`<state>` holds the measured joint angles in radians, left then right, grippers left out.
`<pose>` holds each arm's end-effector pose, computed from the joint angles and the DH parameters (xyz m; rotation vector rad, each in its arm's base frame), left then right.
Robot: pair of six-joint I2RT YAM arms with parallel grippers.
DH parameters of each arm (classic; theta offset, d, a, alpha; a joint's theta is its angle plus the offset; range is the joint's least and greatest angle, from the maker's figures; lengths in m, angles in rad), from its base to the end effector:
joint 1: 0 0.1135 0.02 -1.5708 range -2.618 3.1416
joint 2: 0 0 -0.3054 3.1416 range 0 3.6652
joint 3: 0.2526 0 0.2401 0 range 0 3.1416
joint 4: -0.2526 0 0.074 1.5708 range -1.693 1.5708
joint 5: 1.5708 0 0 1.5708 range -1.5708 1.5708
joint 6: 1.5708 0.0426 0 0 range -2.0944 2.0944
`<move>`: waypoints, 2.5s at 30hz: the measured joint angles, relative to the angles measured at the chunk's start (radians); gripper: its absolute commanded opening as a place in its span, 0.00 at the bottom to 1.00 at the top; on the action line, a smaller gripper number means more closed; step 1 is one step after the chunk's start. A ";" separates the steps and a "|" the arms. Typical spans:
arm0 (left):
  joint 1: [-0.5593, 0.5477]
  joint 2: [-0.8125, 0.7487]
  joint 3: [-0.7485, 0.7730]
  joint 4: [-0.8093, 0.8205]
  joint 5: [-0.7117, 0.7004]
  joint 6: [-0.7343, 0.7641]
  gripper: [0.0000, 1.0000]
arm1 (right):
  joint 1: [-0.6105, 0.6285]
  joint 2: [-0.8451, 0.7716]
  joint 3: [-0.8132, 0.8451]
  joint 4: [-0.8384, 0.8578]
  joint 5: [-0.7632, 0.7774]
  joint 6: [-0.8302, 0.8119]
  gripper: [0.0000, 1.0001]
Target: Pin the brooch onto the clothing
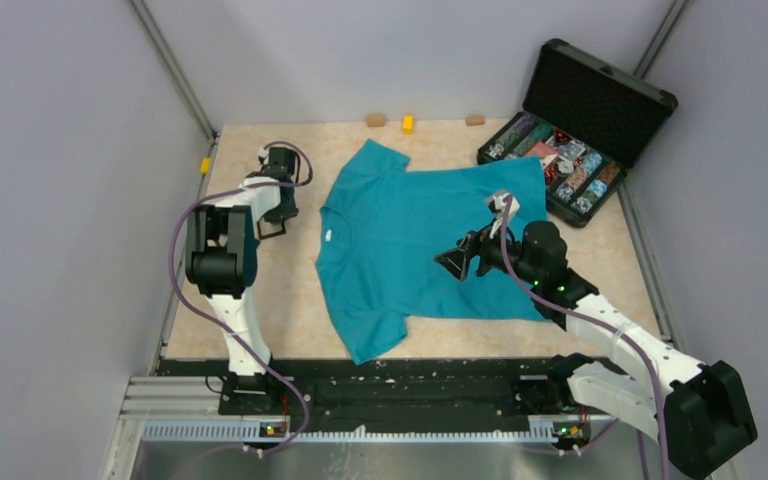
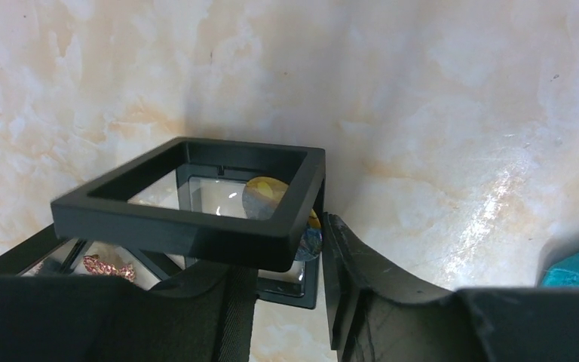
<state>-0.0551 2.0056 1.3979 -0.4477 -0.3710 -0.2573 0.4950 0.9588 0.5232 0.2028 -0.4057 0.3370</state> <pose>0.4300 -0.0083 0.2081 -0.3835 2.5287 0.3688 0.1598 0.1054 0.2937 -0.4495 1.8351 0.9467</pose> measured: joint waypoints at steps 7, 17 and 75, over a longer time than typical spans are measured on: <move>0.000 -0.043 -0.053 0.007 -0.005 0.017 0.29 | 0.000 0.000 0.000 0.000 -0.001 0.000 0.81; 0.000 -0.104 -0.078 0.007 -0.014 0.031 0.15 | 0.000 0.005 0.000 0.000 -0.007 0.000 0.81; -0.377 -0.883 -0.515 0.130 1.440 0.041 0.00 | 0.124 0.268 0.158 0.321 -0.494 0.301 0.63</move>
<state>-0.4316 1.1225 0.8833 -0.3172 1.0691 -0.2161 0.6186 1.2270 0.6807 0.5240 -0.9001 0.6384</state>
